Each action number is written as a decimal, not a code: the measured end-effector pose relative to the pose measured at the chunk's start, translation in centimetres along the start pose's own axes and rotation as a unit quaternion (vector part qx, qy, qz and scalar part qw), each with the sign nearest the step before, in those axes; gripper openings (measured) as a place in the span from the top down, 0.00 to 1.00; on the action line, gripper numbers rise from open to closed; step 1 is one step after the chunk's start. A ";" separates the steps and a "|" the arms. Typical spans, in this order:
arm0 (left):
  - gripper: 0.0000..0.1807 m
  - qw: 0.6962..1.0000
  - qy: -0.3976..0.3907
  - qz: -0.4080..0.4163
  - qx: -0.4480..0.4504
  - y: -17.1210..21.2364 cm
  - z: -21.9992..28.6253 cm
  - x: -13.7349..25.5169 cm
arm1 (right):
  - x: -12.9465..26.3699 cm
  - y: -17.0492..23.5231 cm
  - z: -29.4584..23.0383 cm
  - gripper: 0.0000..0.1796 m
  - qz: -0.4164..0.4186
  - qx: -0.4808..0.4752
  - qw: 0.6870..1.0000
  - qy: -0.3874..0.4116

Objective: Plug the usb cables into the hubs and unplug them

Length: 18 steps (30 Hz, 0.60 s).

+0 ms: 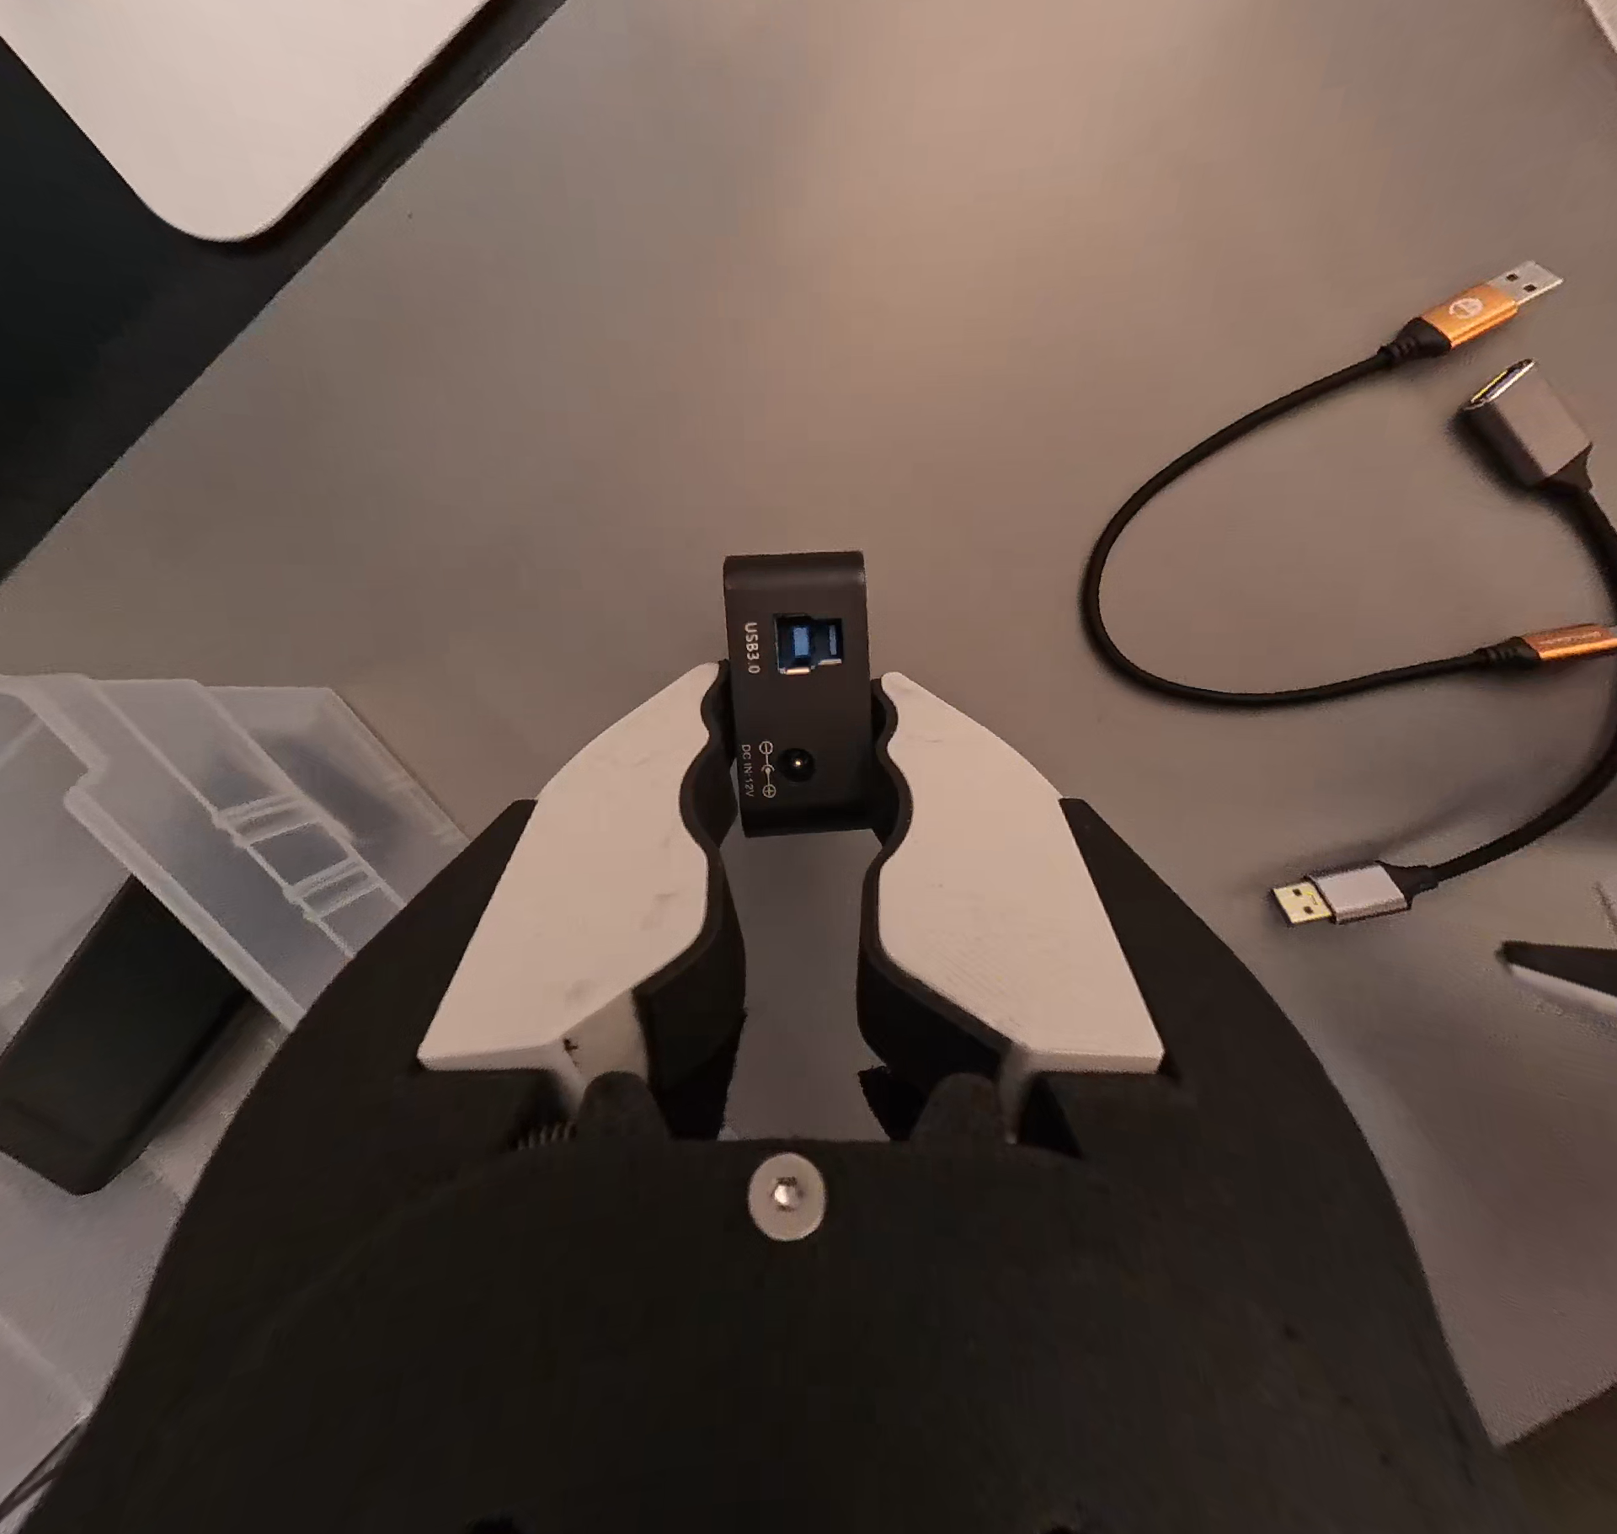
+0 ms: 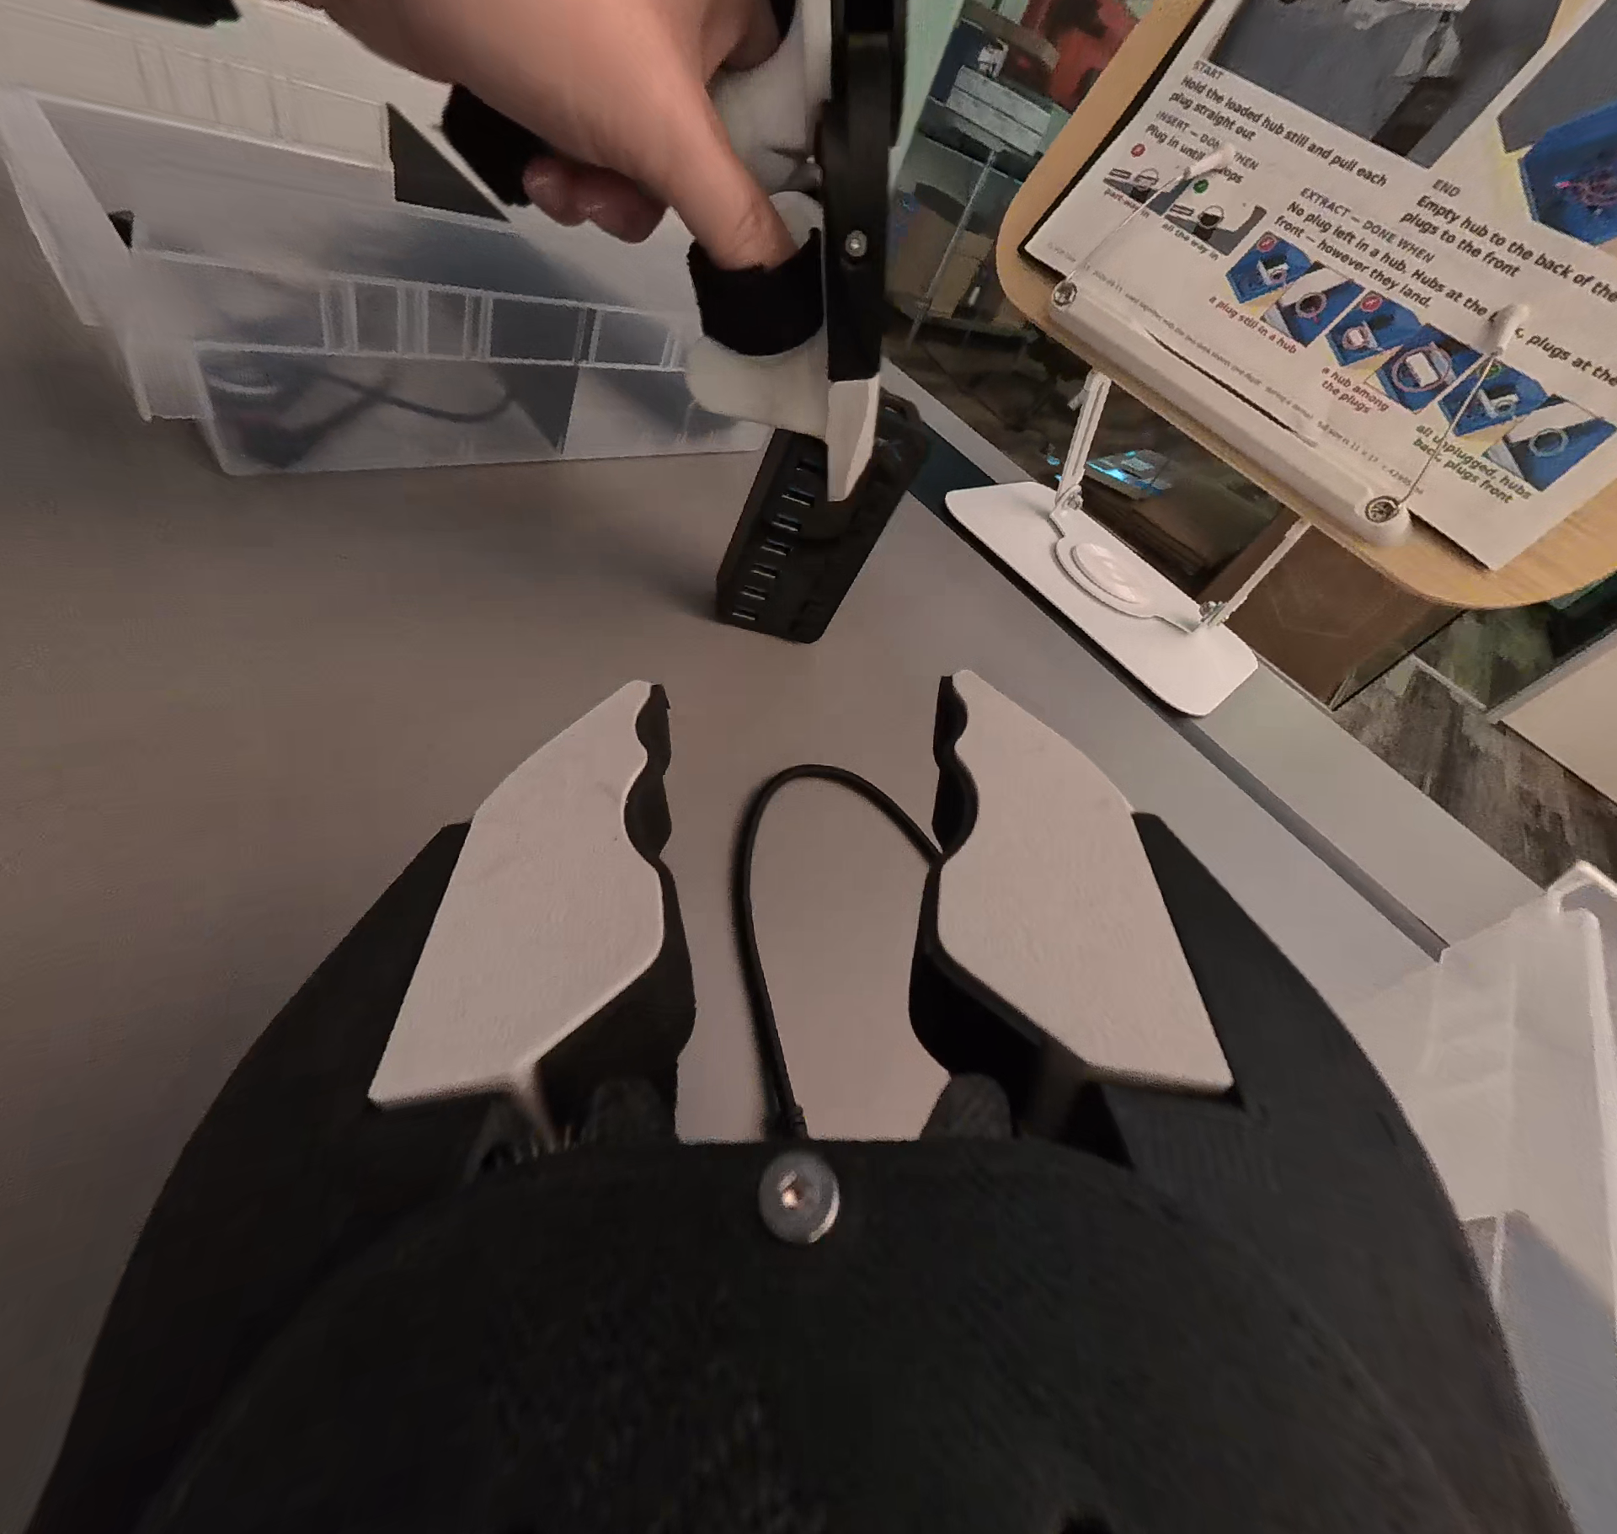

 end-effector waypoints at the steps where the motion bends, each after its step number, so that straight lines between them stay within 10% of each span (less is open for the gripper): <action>1: 0.86 1.000 -0.005 0.005 -0.004 0.2 0.1 0.0 | 0.0 0.0 0.1 0.67 0.003 -0.007 1.000 0.000; 18: 0.71 0.984 -0.029 0.173 -0.008 0.6 1.8 5.2 | 5.8 -5.7 2.4 0.65 0.192 -0.068 0.978 0.040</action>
Point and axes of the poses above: each gripper's, where its closed fingertips meet, x back along the fingers, y out of its underside, z = x × y across the jaws, the point moved 8 cm from there along x, back along the fingers, and after that the axes turned 5 degrees about -x, right-handed, at the moved point
